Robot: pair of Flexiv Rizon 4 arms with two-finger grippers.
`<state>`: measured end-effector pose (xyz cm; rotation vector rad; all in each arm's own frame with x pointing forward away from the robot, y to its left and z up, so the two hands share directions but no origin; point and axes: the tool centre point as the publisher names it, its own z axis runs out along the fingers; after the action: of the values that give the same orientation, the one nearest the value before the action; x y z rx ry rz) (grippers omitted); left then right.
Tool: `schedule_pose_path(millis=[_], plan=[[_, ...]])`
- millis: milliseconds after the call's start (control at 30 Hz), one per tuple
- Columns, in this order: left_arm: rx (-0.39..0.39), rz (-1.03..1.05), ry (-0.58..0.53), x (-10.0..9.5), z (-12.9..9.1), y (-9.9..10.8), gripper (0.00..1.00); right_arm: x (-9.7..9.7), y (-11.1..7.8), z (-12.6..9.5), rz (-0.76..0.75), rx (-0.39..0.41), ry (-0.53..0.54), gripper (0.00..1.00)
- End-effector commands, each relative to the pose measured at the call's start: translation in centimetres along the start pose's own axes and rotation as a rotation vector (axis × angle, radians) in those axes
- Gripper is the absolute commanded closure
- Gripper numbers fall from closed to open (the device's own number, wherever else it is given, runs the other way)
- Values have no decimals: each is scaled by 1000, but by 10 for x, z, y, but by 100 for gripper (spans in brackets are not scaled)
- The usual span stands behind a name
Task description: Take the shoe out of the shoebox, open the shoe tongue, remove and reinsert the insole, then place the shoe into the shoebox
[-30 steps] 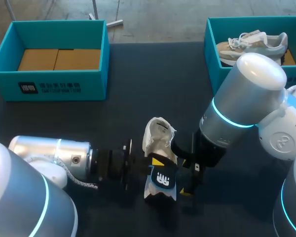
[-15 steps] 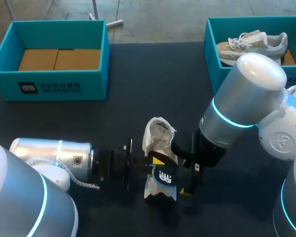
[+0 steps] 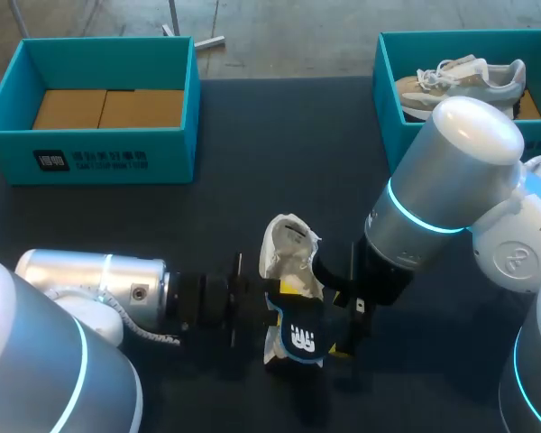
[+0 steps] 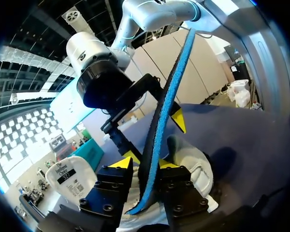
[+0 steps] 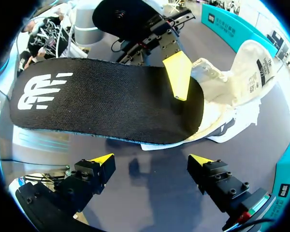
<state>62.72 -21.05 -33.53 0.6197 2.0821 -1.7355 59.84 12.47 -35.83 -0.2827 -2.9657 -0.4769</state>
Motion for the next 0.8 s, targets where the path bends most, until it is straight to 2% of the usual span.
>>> schedule_pose_path(millis=[33, 200, 500, 733, 800], plan=[[-4, 5, 2, 2, -3, -8, 67, 1, 0, 2, 0, 0, -3, 0], [2, 20, 3, 2, -3, -16, 64, 1, 0, 2, 0, 0, -3, 0], [-12, 37, 15, 1, -1, -27, 66, 1, 0, 2, 0, 0, -3, 0], [-57, 31, 33, 0, 1, -34, 73, 1, 0, 2, 0, 0, -3, 0], [-67, 32, 36, 0, 2, -35, 78, 1, 0, 2, 0, 0, -3, 0]])
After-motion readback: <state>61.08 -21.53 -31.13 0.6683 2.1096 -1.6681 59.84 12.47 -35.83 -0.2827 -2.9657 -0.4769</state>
